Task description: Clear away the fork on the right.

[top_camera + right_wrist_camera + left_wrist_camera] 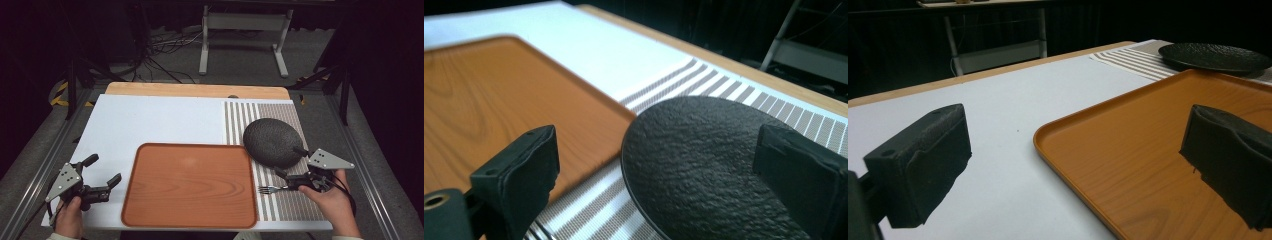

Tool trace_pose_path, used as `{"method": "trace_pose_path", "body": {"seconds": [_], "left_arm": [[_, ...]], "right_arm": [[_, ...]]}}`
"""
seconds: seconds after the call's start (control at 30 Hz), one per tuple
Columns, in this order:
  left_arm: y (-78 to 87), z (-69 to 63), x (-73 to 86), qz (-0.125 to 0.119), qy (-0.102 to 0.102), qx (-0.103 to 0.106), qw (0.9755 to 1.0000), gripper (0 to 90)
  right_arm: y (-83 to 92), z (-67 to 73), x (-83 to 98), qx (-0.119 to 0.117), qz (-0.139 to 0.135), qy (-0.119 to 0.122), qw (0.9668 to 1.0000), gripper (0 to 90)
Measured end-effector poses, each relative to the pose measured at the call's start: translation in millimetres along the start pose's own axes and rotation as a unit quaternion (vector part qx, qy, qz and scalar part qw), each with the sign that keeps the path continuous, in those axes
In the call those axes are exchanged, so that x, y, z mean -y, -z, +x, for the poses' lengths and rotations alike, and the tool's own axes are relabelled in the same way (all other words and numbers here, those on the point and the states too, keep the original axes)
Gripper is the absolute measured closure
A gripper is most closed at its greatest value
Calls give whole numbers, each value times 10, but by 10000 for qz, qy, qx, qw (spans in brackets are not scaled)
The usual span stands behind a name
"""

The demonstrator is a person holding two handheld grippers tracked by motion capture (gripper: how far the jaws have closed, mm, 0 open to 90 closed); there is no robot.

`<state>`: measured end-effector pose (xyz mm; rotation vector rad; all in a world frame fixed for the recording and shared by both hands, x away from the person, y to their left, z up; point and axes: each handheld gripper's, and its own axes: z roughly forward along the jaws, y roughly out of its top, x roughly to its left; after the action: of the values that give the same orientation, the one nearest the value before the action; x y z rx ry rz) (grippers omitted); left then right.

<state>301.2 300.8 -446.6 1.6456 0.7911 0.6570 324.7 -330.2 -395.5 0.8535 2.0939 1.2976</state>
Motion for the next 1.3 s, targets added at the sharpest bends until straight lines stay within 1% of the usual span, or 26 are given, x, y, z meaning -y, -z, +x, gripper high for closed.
{"method": "trace_pose_path", "body": {"seconds": [0.07,0.17,0.23,0.27,0.3,0.33,0.37,0.5,0.53,0.57,0.6,0.67,0.77,0.8,0.83,0.9,0.93,0.97,1.07,1.1,1.13,1.17,1.2,1.23,1.27,1.3], "left_arm": [[5,7,-3,-16,7,-10,10000,5],[3,5,-3,-5,1,-3,10000,5],[1,0,-6,16,-7,9,10000,5],[1,-2,-6,21,-9,8,10000,5],[0,-2,-6,24,-8,7,10000,5],[2,-1,-6,36,-7,12,10000,5],[0,-1,-5,23,-2,4,10000,5],[2,1,-6,44,-10,11,10000,6],[0,0,-5,40,-9,10,10000,6],[-1,1,-5,40,-16,11,10000,6],[0,-1,-6,41,2,11,10000,6],[1,1,-5,28,2,2,10000,6],[1,2,-5,28,4,3,10000,6],[2,2,-5,27,4,3,10000,6],[2,2,-5,26,3,4,10000,6],[2,2,-6,28,-3,6,10000,6],[3,4,-6,42,-4,8,10000,6],[3,4,-6,42,-4,8,10000,6],[3,5,-6,47,-1,9,10000,6],[3,4,-6,47,-4,12,10000,6],[1,2,-5,34,-6,-4,10000,6],[2,3,-5,31,-4,-14,10000,6],[4,5,-6,24,-3,-13,10000,6],[4,5,-6,24,-3,-13,10000,6],[8,8,-6,24,-19,-20,10000,6],[8,8,-6,24,-19,-20,10000,6]], "right_arm": [[3,-16,-38,-12,199,96,9998,57],[7,-33,-86,-52,413,220,9989,57],[8,-47,-129,-111,644,351,9972,58],[6,-52,-142,-126,703,386,9967,60],[4,-58,-159,-143,802,445,9957,60],[0,-69,-195,-183,982,570,9934,60],[0,-69,-195,-183,982,570,9934,60],[-6,-80,-270,-268,1276,758,9886,59],[-9,-76,-301,-368,1447,891,9848,59],[-12,-74,-311,-395,1502,916,9836,59],[-12,-74,-311,-395,1502,916,9836,59],[-22,-63,-339,-465,1679,1032,9793,59],[-41,-61,-366,-517,1855,1154,9745,62],[-52,-65,-379,-531,1971,1205,9715,66],[-52,-65,-379,-531,1971,1205,9715,66],[-64,-74,-394,-568,2097,1268,9679,68],[-74,-81,-409,-592,2232,1378,9632,73],[-74,-81,-409,-592,2232,1378,9632,73],[-94,-76,-429,-655,2445,1494,9558,80],[-102,-76,-429,-690,2489,1504,9543,81],[-114,-73,-430,-707,2544,1545,9521,82],[-135,-71,-427,-786,2630,1603,9481,87],[-150,-74,-426,-824,2707,1641,9450,88],[-164,-72,-421,-819,2747,1667,9434,88],[-180,-75,-420,-849,2801,1702,9409,88],[-189,-76,-418,-855,2828,1709,9400,88]]}}
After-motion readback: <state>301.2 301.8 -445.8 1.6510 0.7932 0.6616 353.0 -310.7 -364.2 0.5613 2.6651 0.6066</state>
